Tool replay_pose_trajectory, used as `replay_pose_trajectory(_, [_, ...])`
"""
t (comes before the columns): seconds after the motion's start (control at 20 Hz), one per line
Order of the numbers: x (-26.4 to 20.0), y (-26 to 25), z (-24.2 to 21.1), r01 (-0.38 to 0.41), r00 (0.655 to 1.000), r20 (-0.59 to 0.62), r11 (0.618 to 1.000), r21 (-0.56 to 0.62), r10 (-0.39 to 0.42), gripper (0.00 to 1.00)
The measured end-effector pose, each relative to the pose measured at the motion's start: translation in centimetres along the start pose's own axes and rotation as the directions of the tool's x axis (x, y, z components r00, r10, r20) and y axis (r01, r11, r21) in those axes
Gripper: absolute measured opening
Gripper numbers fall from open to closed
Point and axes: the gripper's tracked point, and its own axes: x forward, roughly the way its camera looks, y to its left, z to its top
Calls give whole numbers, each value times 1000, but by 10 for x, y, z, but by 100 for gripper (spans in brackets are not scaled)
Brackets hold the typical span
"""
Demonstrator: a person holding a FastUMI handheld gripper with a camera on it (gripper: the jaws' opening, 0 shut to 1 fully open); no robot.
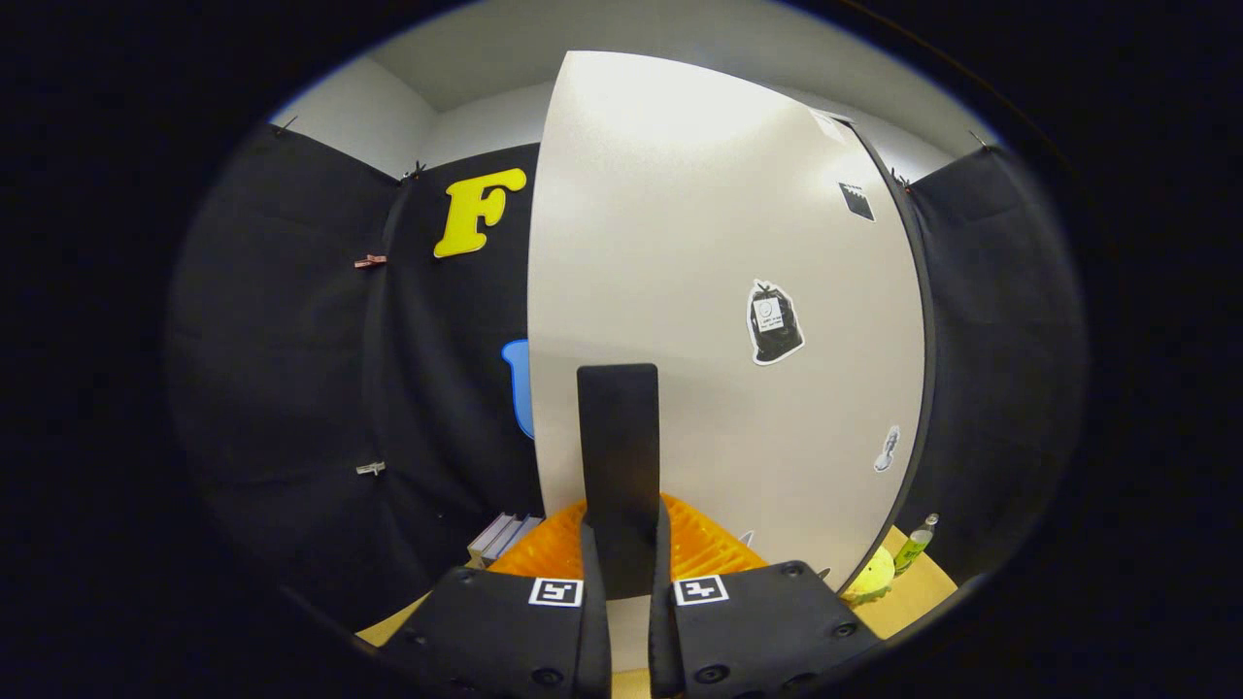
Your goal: Open the shoe cabinet door, grab the shoes and put them into the shoe cabinet, then close the shoe cabinet door.
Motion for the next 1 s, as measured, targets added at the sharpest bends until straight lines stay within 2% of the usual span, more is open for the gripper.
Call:
replay_pose_trajectory(0.55, [-81, -50, 6, -21, 1000, 13, 1000, 18, 21, 19])
replay_pose_trajectory(1.0, [-130, -111, 11, 27, 999, 20, 1000, 14, -27, 18])
